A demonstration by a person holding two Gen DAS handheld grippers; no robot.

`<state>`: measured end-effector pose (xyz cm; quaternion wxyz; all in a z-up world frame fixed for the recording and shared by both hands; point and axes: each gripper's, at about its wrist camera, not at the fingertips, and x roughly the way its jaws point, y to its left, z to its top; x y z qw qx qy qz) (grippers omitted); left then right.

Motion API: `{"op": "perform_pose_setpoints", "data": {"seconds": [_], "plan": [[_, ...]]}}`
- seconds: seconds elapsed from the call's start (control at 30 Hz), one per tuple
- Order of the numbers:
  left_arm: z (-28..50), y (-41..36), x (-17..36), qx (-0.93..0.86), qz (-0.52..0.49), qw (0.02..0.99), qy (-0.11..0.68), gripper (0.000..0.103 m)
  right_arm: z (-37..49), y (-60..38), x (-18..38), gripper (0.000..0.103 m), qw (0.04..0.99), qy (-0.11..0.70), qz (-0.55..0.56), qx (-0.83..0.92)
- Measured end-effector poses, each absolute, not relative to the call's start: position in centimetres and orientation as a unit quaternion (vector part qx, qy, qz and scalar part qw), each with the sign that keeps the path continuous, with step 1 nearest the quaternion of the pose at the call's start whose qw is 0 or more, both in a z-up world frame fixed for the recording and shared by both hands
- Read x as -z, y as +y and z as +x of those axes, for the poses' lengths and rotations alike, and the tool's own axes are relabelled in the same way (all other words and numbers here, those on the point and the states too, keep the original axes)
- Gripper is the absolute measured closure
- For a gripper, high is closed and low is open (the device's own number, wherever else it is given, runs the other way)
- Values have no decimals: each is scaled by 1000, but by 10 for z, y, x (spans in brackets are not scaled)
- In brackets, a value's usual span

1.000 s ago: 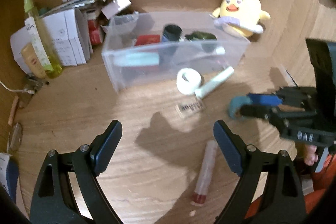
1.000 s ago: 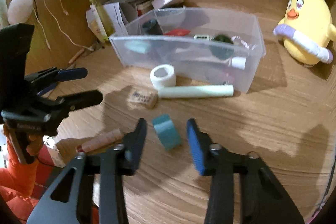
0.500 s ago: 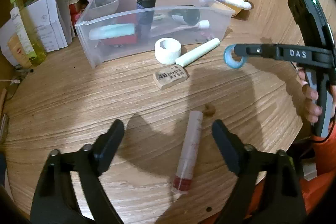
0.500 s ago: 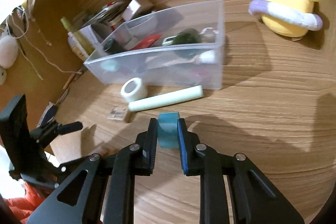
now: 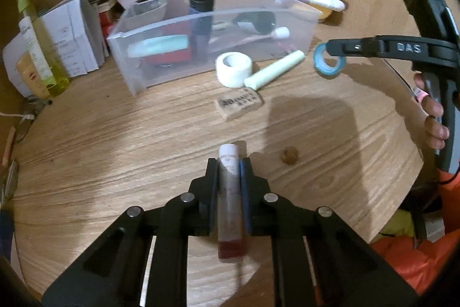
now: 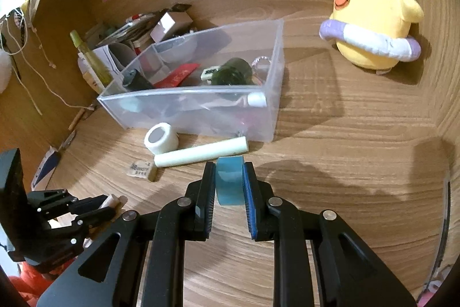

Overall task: Organize objects
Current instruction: 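Grasp the clear red-tipped tube with the left gripper while the right holds the teal block, then carry the red-tipped tube over the bin while the right drops the teal block into it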

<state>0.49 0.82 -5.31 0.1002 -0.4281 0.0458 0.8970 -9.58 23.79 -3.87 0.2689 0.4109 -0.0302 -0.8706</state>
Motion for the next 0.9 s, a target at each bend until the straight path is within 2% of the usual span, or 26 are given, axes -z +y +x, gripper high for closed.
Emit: {"op": "perform_pose_setpoints", "data": {"seconds": [0.9], "plan": [[-30, -45, -47, -953, -302, 33, -12, 89, -98, 212, -31, 86, 289, -8, 312, 905]]}}
